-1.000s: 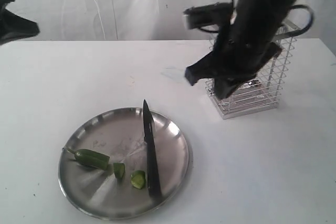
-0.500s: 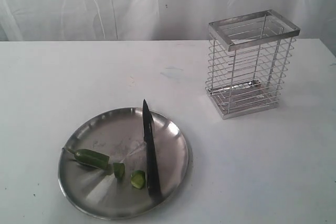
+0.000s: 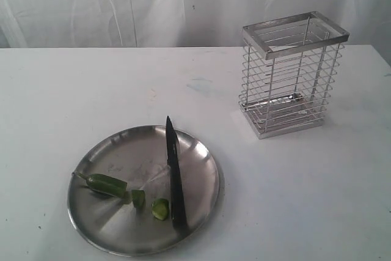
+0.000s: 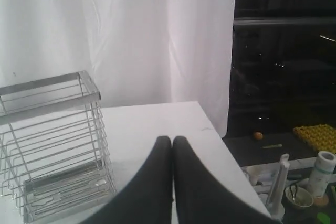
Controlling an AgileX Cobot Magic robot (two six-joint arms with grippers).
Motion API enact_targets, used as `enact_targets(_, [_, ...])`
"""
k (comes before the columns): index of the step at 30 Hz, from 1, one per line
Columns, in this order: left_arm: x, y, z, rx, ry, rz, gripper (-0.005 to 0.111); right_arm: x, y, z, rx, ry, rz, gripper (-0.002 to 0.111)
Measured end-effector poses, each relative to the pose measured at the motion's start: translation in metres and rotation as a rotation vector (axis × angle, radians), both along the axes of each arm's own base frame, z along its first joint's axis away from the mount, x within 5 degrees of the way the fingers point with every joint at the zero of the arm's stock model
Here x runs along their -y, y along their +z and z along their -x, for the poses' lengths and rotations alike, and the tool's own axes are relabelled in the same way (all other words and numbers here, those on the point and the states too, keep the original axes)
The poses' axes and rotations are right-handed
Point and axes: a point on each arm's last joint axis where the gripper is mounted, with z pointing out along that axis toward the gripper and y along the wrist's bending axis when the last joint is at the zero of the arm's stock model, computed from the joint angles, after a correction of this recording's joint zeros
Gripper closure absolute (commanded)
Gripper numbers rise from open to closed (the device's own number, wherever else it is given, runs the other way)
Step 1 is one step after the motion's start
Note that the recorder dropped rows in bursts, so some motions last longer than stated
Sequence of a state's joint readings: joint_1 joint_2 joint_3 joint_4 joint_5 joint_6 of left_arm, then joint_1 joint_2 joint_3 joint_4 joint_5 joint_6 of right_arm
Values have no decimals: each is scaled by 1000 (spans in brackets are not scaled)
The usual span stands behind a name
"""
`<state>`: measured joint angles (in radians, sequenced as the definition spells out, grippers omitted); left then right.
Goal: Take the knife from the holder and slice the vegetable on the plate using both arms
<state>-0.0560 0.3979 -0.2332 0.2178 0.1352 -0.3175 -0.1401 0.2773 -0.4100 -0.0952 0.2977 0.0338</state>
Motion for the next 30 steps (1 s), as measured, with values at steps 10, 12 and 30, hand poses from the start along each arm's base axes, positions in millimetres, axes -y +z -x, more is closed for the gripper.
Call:
enact_targets(10, [-1, -17, 5, -130, 20, 11, 107, -2, 8, -2, 185, 21, 30, 108])
enact_targets(12, [-1, -17, 5, -130, 20, 11, 107, -2, 8, -2, 188, 21, 31, 108])
enact_targets(30, [-1, -17, 5, -132, 20, 11, 107, -5, -68, 17, 400, 41, -8, 108])
